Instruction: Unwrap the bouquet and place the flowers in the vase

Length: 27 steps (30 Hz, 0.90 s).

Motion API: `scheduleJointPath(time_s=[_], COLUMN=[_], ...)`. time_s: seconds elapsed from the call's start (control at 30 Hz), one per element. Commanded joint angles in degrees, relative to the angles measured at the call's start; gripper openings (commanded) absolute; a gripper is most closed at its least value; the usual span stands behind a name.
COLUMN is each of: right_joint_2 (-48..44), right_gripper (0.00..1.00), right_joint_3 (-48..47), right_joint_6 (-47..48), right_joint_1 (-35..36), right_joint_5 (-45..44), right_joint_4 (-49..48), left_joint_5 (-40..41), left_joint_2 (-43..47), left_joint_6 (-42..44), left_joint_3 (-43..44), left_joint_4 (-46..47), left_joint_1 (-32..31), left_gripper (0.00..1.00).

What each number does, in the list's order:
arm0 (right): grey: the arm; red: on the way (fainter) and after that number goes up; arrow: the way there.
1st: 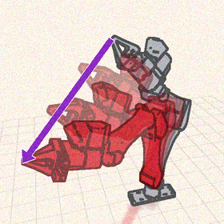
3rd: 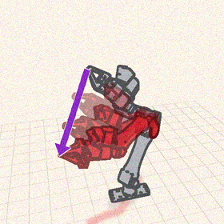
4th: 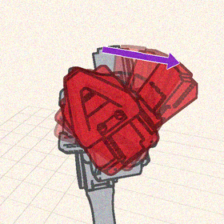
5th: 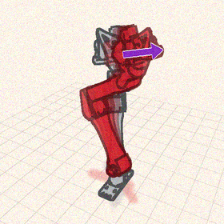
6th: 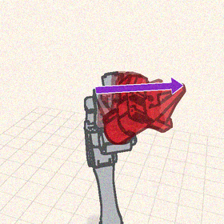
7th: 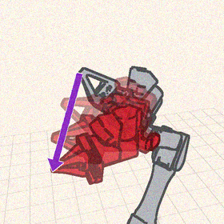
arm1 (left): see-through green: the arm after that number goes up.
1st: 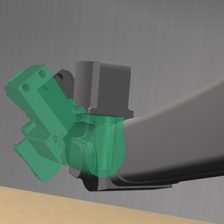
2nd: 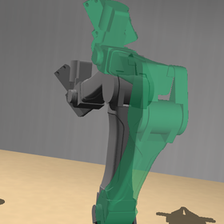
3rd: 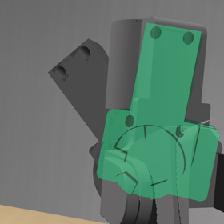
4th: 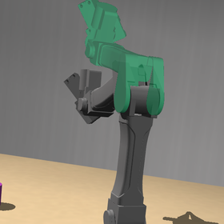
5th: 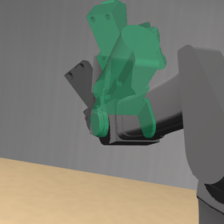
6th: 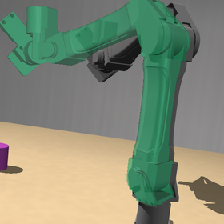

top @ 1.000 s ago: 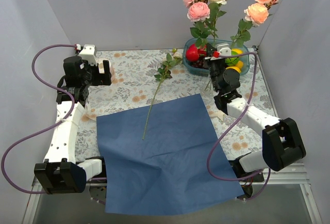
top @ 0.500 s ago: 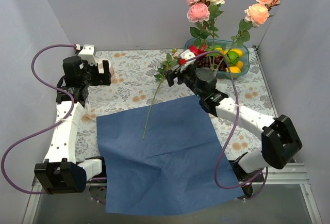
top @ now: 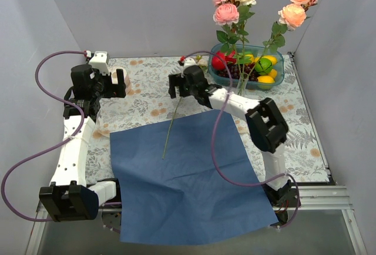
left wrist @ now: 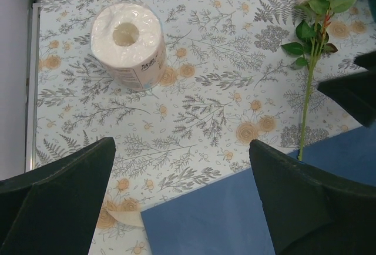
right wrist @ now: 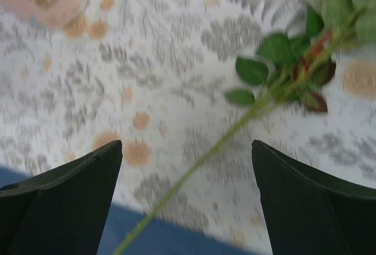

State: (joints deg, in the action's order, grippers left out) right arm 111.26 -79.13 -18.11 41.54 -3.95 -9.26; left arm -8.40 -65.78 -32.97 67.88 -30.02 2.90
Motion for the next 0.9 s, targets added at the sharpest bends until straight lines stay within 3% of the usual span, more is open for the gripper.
scheduleJointPath(time_s=[0.0, 0.07, 0.13, 0.3, 0.5, 0.87], right_joint_2=[12.8, 17.2, 18.2, 15.1, 21.1, 24.5], right_gripper=[0.98, 0.98, 0.98, 0.98, 0.98, 0.98], right_joint_3=[-26.5, -33.0, -33.7, -26.4, -35.2, -34.0], right_joint_6=[-3.9, -7.5, -10.6, -17.3, -20.5, -22.4], right_joint_1=[4.2, 4.6, 4.8, 4.1, 4.9, 4.0], right_joint_5=[-15.2, -18.8, -17.7, -13.8, -21.5, -21.2], right_joint_4=[24.2, 28.0, 28.1, 25.3, 37.0, 33.1], left_joint_5=[0.1, 0.1, 0.2, 0.6, 0.2, -0.1], left_joint_2=[2.7, 2.7, 3.0, 4.1, 4.3, 4.5], left_joint_6=[1.2, 1.2, 1.4, 2.6, 2.6, 2.4], left_joint_3=[1.6, 1.6, 1.3, -0.2, -1.3, -1.8], left_joint_4=[-0.1, -0.1, 0.0, 0.8, 1.5, 1.5], left_joint_1=[0.4, 0.5, 0.6, 0.7, 1.1, 1.7], left_gripper=[0.98, 0.98, 0.98, 0.98, 0.98, 0.98])
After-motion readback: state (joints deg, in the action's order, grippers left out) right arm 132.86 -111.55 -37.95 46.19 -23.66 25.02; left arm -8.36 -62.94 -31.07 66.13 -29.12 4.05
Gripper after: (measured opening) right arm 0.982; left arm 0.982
